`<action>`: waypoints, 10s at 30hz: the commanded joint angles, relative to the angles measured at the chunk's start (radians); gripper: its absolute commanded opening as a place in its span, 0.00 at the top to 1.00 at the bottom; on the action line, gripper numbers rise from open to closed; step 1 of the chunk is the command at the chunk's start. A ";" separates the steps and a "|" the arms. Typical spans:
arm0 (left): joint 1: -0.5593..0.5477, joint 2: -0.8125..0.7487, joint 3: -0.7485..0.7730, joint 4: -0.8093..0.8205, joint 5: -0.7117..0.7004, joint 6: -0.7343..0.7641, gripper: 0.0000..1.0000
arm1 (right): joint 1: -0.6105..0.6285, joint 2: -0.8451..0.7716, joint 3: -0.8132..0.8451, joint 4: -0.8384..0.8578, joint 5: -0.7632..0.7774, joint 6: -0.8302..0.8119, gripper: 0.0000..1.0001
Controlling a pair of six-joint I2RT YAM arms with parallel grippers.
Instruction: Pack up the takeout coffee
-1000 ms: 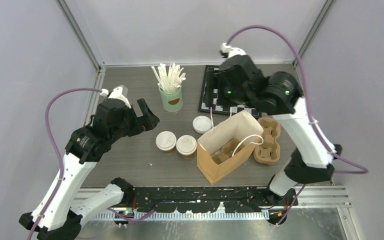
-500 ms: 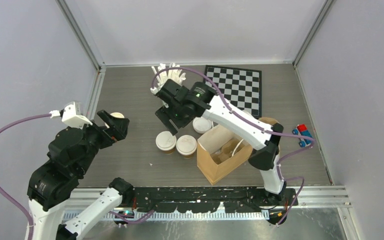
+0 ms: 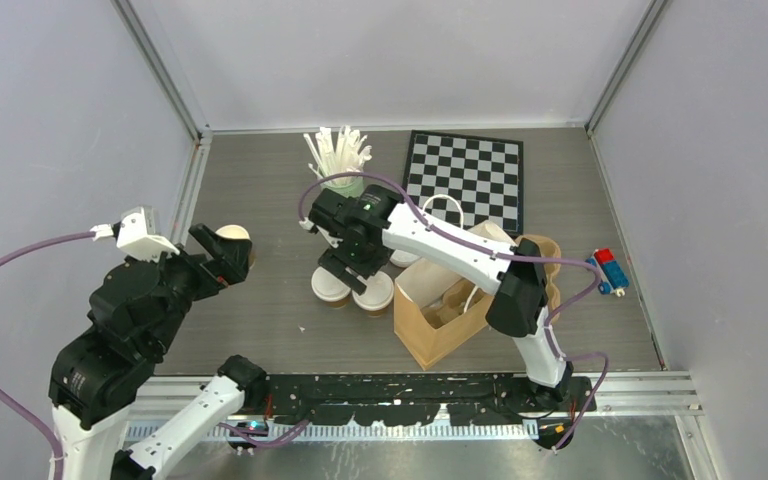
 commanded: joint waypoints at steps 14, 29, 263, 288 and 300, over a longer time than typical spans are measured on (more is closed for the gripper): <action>0.005 0.042 -0.010 0.038 0.040 0.023 0.00 | -0.028 -0.024 -0.137 0.108 -0.056 -0.099 0.16; 0.005 0.045 -0.005 0.035 0.042 0.038 0.00 | -0.041 -0.011 -0.139 0.142 -0.113 -0.129 0.13; -0.363 0.806 0.269 0.164 0.482 -0.107 0.42 | 0.018 -1.065 -0.339 0.335 0.646 0.297 0.22; -0.444 0.835 0.215 0.052 0.445 -0.533 0.60 | 0.018 -1.161 -0.411 0.310 0.661 0.294 0.22; -0.440 0.867 0.214 0.136 0.411 -0.372 1.00 | 0.018 -1.154 -0.409 0.319 0.653 0.258 0.22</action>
